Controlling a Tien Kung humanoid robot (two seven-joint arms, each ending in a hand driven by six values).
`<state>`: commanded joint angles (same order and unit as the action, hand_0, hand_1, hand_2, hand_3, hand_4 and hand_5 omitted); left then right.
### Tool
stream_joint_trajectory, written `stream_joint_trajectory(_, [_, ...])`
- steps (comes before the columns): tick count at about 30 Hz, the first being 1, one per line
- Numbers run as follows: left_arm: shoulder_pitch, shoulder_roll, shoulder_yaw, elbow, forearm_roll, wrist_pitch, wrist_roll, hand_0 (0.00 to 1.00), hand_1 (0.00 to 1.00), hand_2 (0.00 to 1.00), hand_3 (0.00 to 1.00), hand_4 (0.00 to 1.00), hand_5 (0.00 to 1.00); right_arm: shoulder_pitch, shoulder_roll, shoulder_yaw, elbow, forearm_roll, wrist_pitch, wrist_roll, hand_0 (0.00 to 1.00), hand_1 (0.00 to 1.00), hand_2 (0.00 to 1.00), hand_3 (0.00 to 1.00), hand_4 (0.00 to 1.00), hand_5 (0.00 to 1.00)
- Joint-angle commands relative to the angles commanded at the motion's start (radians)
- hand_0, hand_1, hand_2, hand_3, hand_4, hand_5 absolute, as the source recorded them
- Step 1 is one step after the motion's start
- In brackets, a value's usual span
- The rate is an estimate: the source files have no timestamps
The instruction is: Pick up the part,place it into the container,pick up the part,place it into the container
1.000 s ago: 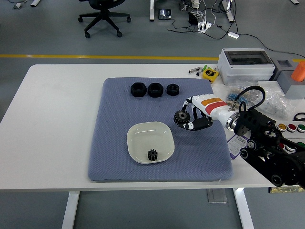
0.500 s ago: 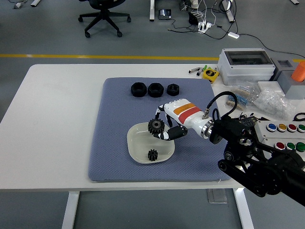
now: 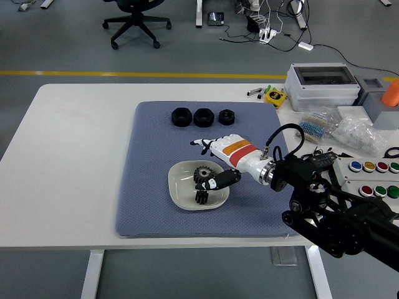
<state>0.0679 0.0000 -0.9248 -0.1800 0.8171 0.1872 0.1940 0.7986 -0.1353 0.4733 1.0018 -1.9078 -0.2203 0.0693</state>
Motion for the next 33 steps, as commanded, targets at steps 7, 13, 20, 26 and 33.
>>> stream_joint_trajectory(7, [0.001,0.0,0.001,0.0,0.001,-0.001,0.0,0.393,0.537,0.57,0.47,0.998,0.763,-0.007,-0.01,0.032,0.007,0.005,-0.035,-0.015,0.623,0.666,0.817,0.972,0.998,0.598])
stream_joint_trajectory(13, [-0.005,0.0,0.014,0.0,-0.012,-0.001,-0.004,0.393,0.536,0.569,0.469,0.998,0.763,-0.05,-0.034,0.087,0.033,0.08,-0.128,-0.043,0.573,0.632,0.767,0.895,0.965,0.496])
stream_joint_trajectory(20, [-0.013,0.0,0.02,0.0,-0.025,0.0,-0.007,0.393,0.536,0.57,0.469,0.998,0.761,-0.162,-0.067,0.205,0.134,0.357,-0.173,0.037,0.574,0.646,0.752,0.826,0.998,0.56])
stream_joint_trajectory(26, [-0.018,0.0,0.038,0.0,-0.058,0.004,-0.013,0.393,0.537,0.571,0.47,0.998,0.76,-0.248,-0.074,0.292,0.245,0.604,-0.144,0.088,0.608,0.676,0.764,0.821,0.998,0.577])
stream_joint_trajectory(33, [-0.026,0.0,0.057,0.0,-0.081,0.005,-0.02,0.392,0.538,0.571,0.471,0.998,0.759,-0.343,-0.062,0.365,0.341,0.903,-0.062,0.15,0.644,0.699,0.778,0.82,0.998,0.575])
